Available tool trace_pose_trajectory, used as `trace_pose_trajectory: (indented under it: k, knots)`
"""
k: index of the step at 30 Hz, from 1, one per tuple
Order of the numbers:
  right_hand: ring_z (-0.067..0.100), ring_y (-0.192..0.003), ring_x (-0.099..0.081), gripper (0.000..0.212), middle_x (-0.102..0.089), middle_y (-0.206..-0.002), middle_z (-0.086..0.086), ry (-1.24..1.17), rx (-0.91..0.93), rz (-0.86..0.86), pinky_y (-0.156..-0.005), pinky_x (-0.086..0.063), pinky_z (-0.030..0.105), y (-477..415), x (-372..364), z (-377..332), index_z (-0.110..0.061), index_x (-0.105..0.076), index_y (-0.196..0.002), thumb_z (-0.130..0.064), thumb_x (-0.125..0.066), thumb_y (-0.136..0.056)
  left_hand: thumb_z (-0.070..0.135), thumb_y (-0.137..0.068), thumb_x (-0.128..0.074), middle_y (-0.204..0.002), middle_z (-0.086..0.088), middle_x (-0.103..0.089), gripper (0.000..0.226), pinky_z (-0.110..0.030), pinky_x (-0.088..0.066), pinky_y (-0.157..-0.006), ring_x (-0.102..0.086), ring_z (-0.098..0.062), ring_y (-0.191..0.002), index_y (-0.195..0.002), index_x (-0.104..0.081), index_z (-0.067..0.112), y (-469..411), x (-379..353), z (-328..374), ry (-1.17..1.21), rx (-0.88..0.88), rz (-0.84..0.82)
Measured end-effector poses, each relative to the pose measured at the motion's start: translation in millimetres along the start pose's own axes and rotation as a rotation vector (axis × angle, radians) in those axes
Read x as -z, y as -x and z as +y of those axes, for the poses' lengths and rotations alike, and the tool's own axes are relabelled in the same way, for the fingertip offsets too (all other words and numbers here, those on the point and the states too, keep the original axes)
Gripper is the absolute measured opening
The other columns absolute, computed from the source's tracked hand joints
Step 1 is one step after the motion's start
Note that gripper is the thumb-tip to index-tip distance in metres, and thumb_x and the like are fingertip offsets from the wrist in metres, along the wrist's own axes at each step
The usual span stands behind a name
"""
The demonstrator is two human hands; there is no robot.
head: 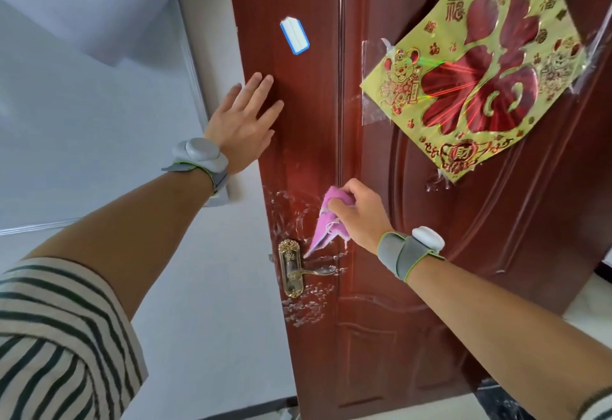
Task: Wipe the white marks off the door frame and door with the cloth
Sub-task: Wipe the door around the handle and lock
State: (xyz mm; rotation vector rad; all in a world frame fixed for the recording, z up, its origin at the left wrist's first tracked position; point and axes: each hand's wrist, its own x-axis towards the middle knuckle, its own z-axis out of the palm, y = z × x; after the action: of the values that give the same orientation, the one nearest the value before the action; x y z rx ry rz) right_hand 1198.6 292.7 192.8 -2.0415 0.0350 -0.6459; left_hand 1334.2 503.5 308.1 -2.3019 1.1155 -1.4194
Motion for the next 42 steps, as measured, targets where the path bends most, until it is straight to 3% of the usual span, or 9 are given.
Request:
trace_pose_trajectory:
  k: [5, 9, 15, 23, 27, 29, 36, 40, 42]
  knots:
    - [0.019, -0.059, -0.054, 0.017, -0.055, -0.065, 0.002, -0.026, -0.015, 0.011, -0.062, -0.05, 0.044, -9.7, -7.8, 3.5, -0.017, -0.046, -0.079, -0.022, -0.059, -0.087, 0.014, -0.089, -0.068, -0.159, -0.023, -0.024, 0.058, -0.059, -0.033, -0.112, -0.022, -0.04, -0.148, -0.143, -0.047, 0.008, 2.1, -11.8, -2.3, 0.069, 0.022, -0.024]
    - [0.025, -0.07, -0.061, 0.015, -0.061, -0.078, 0.003, 0.166, 0.162, 0.127, -0.063, -0.047, 0.038, -33.2, -4.8, -7.6, -0.017, -0.046, -0.089, -0.029, -0.054, -0.094, -0.004, -0.087, -0.058, -0.158, -0.022, -0.028, 0.054, -0.06, -0.034, -0.11, -0.025, -0.04, -0.147, -0.139, -0.052, 0.008, -2.4, -20.6, -12.9, 0.1, 0.008, 0.006]
    - [0.038, -0.081, -0.056, 0.019, -0.049, -0.108, 0.011, 0.408, 0.391, 0.248, -0.068, -0.045, 0.039, -81.7, -4.1, -40.4, -0.009, -0.056, -0.106, -0.015, -0.056, -0.088, -0.014, -0.08, -0.05, -0.159, -0.018, -0.029, 0.064, -0.058, -0.035, -0.11, -0.025, -0.036, -0.147, -0.14, -0.052, 0.007, -2.9, -25.2, -23.6, 0.085, -0.013, 0.041]
    - [0.029, -0.079, -0.059, 0.019, -0.056, -0.099, 0.011, 0.4, 0.62, 0.286, -0.061, -0.049, 0.033, -112.4, -44.2, -30.8, -0.007, -0.066, -0.099, -0.012, -0.058, -0.082, -0.014, -0.08, -0.044, -0.156, -0.019, -0.033, 0.061, -0.053, -0.038, -0.11, -0.03, -0.036, -0.145, -0.138, -0.051, 0.002, -2.8, -27.8, -32.3, 0.065, -0.019, 0.091]
    - [0.022, -0.086, -0.057, 0.017, -0.054, -0.095, -0.006, 0.455, 0.454, -0.072, -0.068, -0.043, 0.032, -87.1, -96.4, -2.8, -0.02, -0.06, -0.095, -0.033, -0.05, -0.089, -0.017, -0.077, -0.043, -0.157, -0.019, -0.032, 0.066, -0.053, -0.037, -0.111, -0.029, -0.036, -0.146, -0.139, -0.051, 0.003, 2.6, -35.6, -27.1, 0.076, 0.035, 0.128]
    - [0.024, -0.089, -0.059, 0.015, -0.054, -0.1, -0.003, 0.546, 0.494, -0.241, -0.073, -0.047, 0.036, -67.9, -105.6, 10.6, -0.018, -0.064, -0.1, -0.025, -0.056, -0.088, -0.018, -0.078, -0.043, -0.158, -0.018, -0.031, 0.067, -0.052, -0.037, -0.111, -0.027, -0.036, -0.147, -0.14, -0.05, 0.004, 3.0, -37.8, -26.1, 0.098, 0.038, 0.137]
    - [0.024, -0.082, -0.06, 0.026, -0.057, -0.101, 0.007, 0.382, 0.534, 0.2, -0.07, -0.052, 0.033, -87.2, -84.2, -14.4, -0.012, -0.07, -0.105, -0.014, -0.059, -0.082, -0.019, -0.078, -0.043, -0.158, -0.015, -0.031, 0.07, -0.048, -0.038, -0.108, -0.025, -0.033, -0.148, -0.142, -0.048, 0.007, 4.4, -48.7, -35.5, 0.164, 0.008, 0.192]
    - [0.016, -0.084, -0.054, 0.037, -0.052, -0.098, -0.005, 0.459, 0.455, 0.12, -0.068, -0.046, 0.027, -72.7, -124.8, -5.5, -0.018, -0.067, -0.103, -0.039, -0.041, -0.086, -0.018, -0.078, -0.043, -0.16, -0.014, -0.028, 0.071, -0.049, -0.038, -0.109, -0.022, -0.031, -0.149, -0.144, -0.046, 0.008, 3.6, -51.8, -36.9, 0.182, -0.004, 0.183]
    - [0.011, -0.085, -0.05, 0.031, -0.048, -0.095, -0.011, 0.538, 0.401, 0.037, -0.071, -0.047, 0.03, -52.8, -151.3, 14.6, -0.021, -0.064, -0.098, -0.04, -0.043, -0.086, -0.017, -0.078, -0.042, -0.161, -0.013, -0.025, 0.071, -0.05, -0.036, -0.111, -0.019, -0.03, -0.15, -0.145, -0.045, 0.009, 4.5, -50.6, -38.5, 0.199, -0.009, 0.161]
